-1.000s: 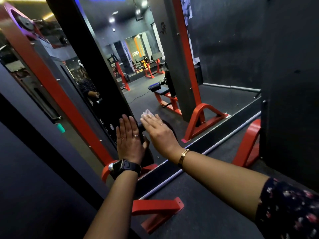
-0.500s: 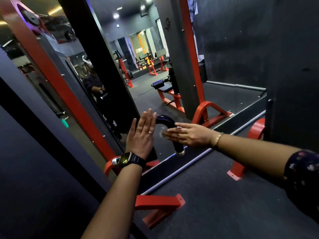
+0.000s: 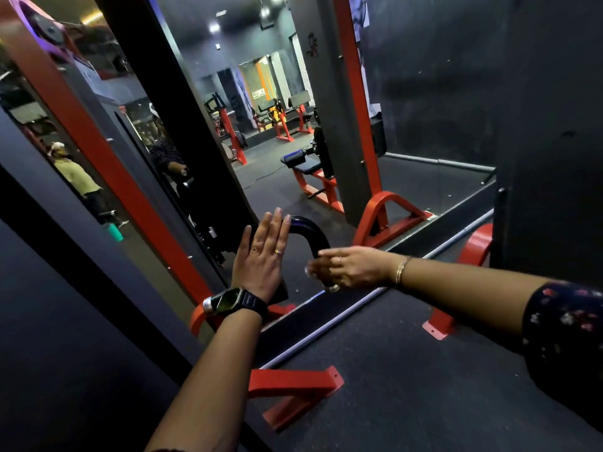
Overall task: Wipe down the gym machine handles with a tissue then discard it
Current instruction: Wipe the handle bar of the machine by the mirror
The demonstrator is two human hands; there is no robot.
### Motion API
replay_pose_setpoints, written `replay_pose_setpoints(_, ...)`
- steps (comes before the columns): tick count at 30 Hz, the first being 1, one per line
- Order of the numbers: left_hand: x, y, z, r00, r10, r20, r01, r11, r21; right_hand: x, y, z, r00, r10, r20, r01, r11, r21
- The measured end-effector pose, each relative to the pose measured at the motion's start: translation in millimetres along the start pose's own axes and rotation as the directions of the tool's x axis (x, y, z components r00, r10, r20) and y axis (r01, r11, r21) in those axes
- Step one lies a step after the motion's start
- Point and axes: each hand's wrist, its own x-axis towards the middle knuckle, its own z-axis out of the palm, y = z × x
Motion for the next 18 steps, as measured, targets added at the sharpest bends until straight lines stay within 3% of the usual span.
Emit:
replay_pose_setpoints(6, 1, 4, 0, 0.999, -0.028, -0.032, 0.027, 0.999, -0.036, 13, 20, -14, 0.975, 0.173, -0.138, -0.173, 0.985, 0.014)
replay_pose_setpoints(12, 0, 3, 6, 0.997, -0.028, -0.078, 0.026, 0.999, -0.032, -18, -61, 21, 0.973, 0.232, 0.015, -0.229, 0.947, 0.225)
replay_pose_setpoints(14, 2, 3, 6, 0.992, -0.041, -0.117, 0.034, 0.998, -0.060, -32, -84, 27, 0.940, 0.342, 0.023, -0.326, 0.872, 0.365)
replay_pose_setpoints(16, 3, 5, 6, 0.988, -0.060, -0.140, 0.047, 0.994, -0.100, -37, -103, 25, 0.807, 0.588, 0.048, -0.527, 0.682, 0.507)
replay_pose_setpoints(17, 3, 6, 6, 0.986, -0.069, -0.150, 0.052, 0.992, -0.113, -34, -108, 23, 0.664, 0.743, 0.085, -0.651, 0.518, 0.555)
replay_pose_setpoints(18, 3, 8, 7, 0.985, -0.077, -0.154, 0.059, 0.991, -0.122, -28, -110, 20, 0.453, 0.878, 0.155, -0.750, 0.281, 0.599)
